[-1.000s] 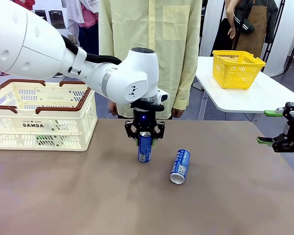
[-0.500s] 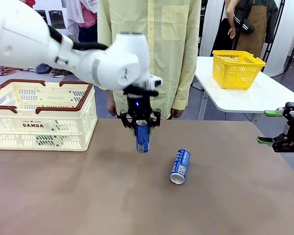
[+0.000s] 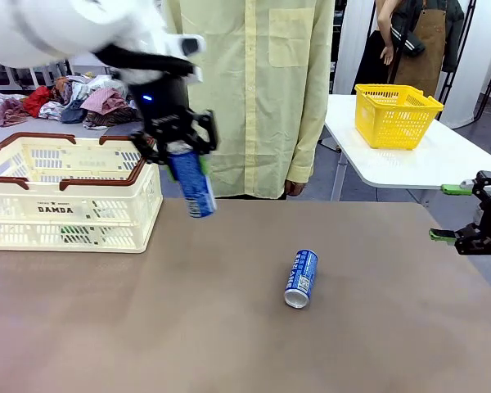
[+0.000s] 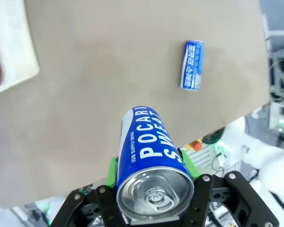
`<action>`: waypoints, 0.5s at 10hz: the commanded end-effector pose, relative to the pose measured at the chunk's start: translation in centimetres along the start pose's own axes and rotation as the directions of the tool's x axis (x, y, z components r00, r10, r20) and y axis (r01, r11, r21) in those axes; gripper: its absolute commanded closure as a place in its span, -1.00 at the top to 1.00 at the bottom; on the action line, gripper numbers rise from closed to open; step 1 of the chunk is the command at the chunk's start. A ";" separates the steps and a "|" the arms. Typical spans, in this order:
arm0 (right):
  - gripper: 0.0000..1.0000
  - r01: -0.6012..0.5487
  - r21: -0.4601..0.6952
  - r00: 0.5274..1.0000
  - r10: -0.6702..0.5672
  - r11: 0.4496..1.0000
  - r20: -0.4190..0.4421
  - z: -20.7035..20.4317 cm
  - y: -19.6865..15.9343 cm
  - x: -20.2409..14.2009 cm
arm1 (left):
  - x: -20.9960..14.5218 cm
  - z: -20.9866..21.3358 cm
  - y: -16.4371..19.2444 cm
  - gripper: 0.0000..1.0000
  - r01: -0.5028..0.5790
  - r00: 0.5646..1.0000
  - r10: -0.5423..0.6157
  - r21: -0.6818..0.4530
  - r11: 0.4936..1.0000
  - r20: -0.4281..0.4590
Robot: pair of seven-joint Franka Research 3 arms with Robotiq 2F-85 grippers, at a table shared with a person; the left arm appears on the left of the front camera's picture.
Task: Place the drinks into the Shopping basket.
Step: Pick up one drink and place it into the Shopping basket.
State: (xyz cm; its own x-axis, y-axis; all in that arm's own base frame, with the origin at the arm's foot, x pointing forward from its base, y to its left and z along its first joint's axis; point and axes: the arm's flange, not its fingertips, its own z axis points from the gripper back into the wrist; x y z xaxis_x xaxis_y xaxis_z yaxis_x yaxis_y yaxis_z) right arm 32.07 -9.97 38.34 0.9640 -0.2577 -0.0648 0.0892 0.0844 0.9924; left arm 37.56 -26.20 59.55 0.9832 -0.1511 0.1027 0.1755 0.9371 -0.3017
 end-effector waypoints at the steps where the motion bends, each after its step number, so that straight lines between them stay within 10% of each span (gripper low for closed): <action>1: 1.00 0.006 0.010 1.000 -0.006 1.000 0.012 -0.1 0.4 0.1 | -2.6 2.6 5.2 -1.00 -0.019 0.996 0.020 -0.015 1.000 0.092; 5: 1.00 0.006 0.010 1.000 -0.006 1.000 0.012 -0.1 0.4 0.1 | -2.8 3.6 5.1 -1.00 -0.020 0.997 0.020 -0.001 1.000 0.076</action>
State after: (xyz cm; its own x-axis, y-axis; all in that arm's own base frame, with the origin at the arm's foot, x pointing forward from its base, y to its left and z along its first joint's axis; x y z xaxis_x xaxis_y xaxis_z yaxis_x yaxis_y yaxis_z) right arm 32.06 -9.97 38.34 0.9640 -0.2578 -0.0647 0.0892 0.0844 0.9924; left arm 34.96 -18.33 60.42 0.9798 -0.0932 0.1771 0.1469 0.9360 -0.3198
